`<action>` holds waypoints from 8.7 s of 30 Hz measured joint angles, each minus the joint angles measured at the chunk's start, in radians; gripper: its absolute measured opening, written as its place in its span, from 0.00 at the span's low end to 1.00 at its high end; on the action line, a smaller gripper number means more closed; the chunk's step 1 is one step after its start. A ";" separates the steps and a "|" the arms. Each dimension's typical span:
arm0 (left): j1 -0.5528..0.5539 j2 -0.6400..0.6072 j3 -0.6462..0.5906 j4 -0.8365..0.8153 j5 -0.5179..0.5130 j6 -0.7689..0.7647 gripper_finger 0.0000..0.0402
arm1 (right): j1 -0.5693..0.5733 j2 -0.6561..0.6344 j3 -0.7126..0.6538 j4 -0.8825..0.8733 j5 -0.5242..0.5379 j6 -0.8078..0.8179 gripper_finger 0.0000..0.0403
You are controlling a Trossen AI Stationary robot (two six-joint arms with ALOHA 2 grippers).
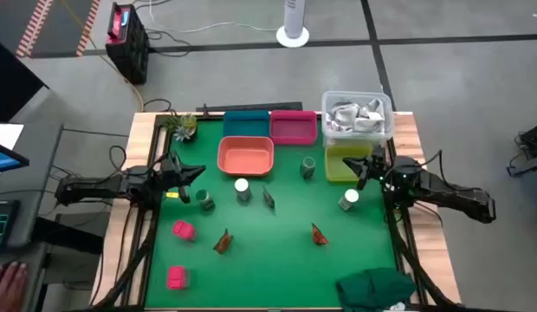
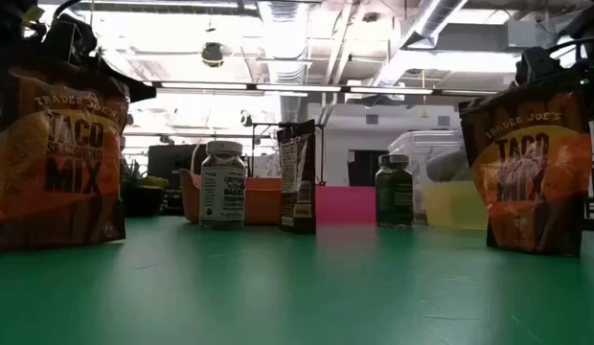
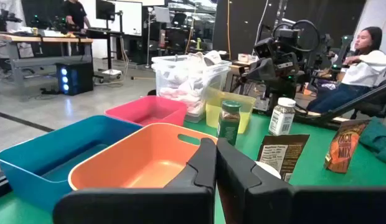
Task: Sort spices by type
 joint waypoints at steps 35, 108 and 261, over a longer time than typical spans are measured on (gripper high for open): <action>0.000 0.000 0.000 0.000 0.000 0.000 0.00 | 0.000 0.000 0.000 0.000 0.000 0.000 0.13; 0.000 0.000 0.000 0.001 -0.023 0.156 0.00 | -0.002 0.000 -0.007 0.139 0.000 0.211 0.13; 0.486 1.513 1.425 -1.101 0.686 -0.152 0.47 | 0.206 0.737 0.561 0.069 -0.078 -0.026 0.69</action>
